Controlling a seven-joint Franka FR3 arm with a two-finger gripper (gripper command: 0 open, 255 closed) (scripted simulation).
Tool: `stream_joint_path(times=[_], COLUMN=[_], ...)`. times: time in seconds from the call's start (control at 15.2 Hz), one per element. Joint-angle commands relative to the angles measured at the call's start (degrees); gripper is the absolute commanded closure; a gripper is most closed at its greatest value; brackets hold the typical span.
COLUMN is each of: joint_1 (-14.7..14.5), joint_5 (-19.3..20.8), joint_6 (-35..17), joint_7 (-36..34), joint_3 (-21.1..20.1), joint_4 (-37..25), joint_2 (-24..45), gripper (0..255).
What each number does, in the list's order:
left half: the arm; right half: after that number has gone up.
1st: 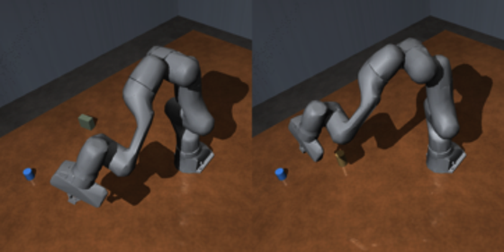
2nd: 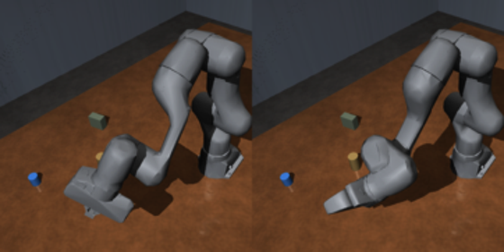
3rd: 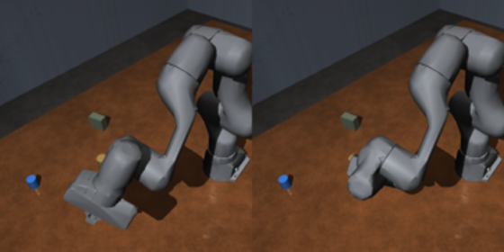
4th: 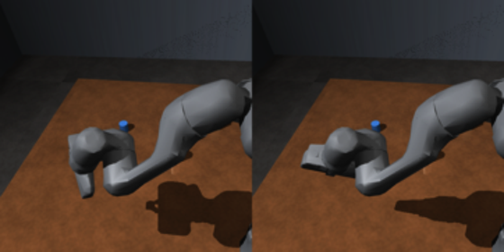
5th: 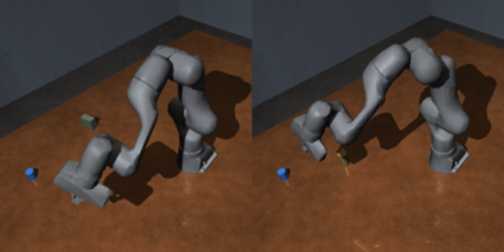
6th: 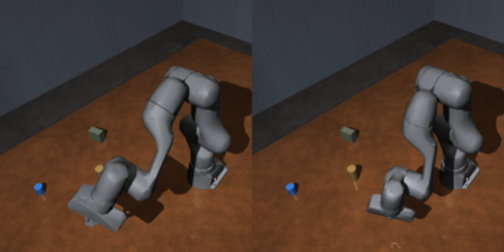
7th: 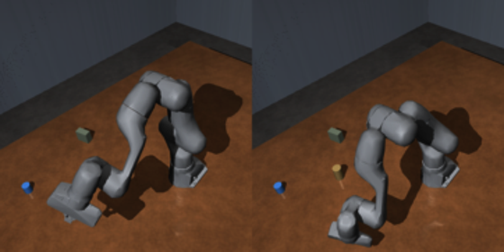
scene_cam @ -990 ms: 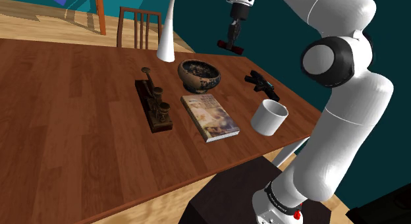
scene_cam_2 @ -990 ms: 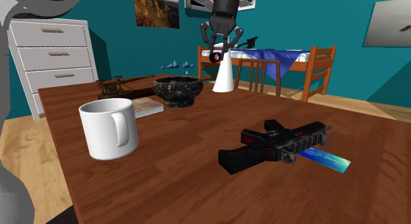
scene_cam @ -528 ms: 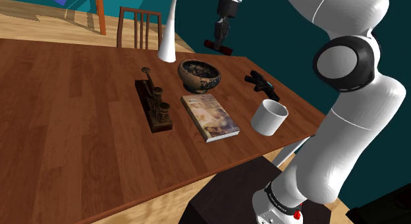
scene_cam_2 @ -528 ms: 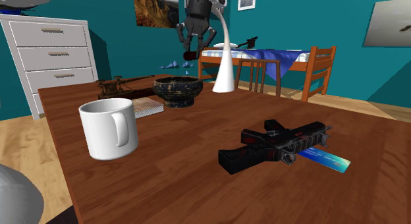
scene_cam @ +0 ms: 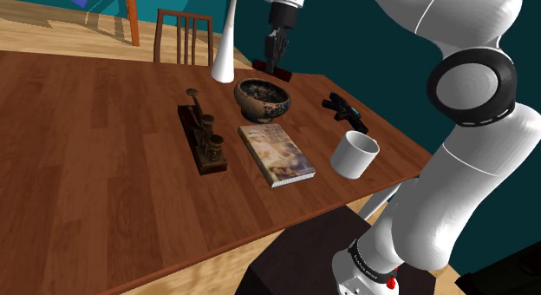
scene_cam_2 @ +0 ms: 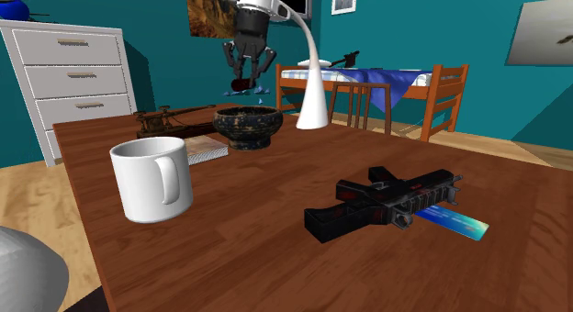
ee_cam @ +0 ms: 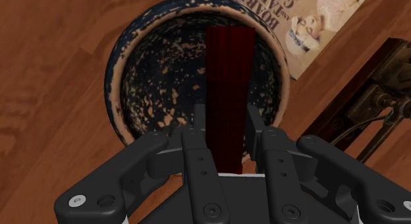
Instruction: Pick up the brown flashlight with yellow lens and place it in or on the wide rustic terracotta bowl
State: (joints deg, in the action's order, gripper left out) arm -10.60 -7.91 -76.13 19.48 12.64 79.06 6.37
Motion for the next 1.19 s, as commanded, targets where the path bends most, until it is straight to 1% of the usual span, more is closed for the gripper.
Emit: stream_joint_path(times=[0.0, 0.53, 1.06, 1.12], joint_1=[-0.1, -0.4, -0.4, -0.4], joint_5=[0.1, 0.6, 0.6, 0.6], joint_6=[-1.6, -8.4, -8.4, -8.4], joint_7=[0.1, 0.5, 0.5, 0.5], joint_3=[0.0, -0.2, -0.2, -0.2], joint_4=[2.1, 10.7, 10.7, 10.7], joint_2=[-0.4, -2.3, -2.3, -2.3], gripper=[255, 255, 255, 0])
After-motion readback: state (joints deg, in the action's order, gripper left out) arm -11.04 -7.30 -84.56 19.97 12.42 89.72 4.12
